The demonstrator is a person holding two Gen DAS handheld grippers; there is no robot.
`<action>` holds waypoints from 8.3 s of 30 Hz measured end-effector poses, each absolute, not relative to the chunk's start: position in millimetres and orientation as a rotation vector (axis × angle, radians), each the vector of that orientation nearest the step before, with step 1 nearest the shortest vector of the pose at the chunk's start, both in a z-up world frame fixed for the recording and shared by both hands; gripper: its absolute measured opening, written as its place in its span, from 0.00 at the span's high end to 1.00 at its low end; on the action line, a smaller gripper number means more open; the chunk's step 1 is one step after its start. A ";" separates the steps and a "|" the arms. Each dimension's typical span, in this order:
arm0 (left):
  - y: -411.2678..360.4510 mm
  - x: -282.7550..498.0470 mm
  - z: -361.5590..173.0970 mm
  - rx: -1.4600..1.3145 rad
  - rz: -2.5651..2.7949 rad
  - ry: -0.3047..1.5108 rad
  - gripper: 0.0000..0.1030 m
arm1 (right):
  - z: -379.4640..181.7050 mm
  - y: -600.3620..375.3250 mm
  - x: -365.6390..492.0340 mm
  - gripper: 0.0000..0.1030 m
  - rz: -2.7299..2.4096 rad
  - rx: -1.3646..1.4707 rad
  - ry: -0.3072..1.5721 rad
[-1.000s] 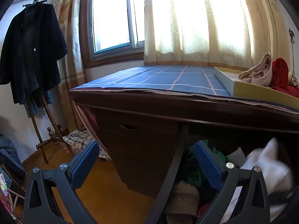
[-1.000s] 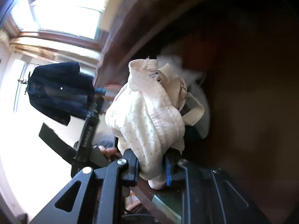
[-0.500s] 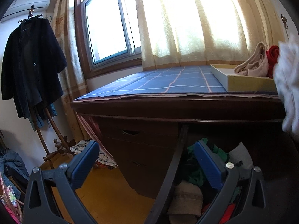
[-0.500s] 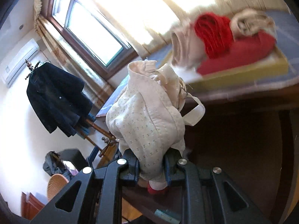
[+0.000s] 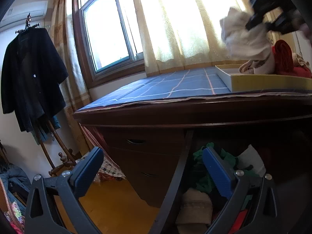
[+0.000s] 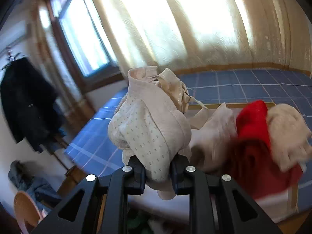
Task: Take underwear out of drawer
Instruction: 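Lift the white dotted underwear with the right gripper over the tray, then open the right gripper to drop the white dotted underwear in the tray, then move the right tool down into the drawer toward the grey-white garment, then close the right gripper on the grey-white underwear, then lift the grey-white underwear with the right gripper over the tray, then open the right gripper to release the grey-white underwear in the tray, then move the right tool down into the drawer toward the green-black striped garment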
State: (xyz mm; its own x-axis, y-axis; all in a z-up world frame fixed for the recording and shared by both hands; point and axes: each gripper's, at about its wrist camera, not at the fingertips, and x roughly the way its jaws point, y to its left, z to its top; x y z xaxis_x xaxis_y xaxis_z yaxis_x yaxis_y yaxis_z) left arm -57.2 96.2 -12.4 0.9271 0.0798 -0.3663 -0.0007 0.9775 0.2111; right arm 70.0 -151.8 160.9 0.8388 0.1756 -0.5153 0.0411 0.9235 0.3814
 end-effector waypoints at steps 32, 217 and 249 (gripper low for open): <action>97.3 -60.7 -13.3 0.226 0.007 0.352 0.00 | 165.9 -171.7 86.3 0.47 0.048 0.360 0.501; 80.7 -60.3 -13.9 0.256 0.012 0.375 0.00 | 108.7 -155.8 9.9 0.33 0.102 0.594 0.393; 82.2 -60.9 -14.4 0.246 0.017 0.369 0.00 | -2.9 -132.9 -57.4 0.32 0.028 0.410 0.615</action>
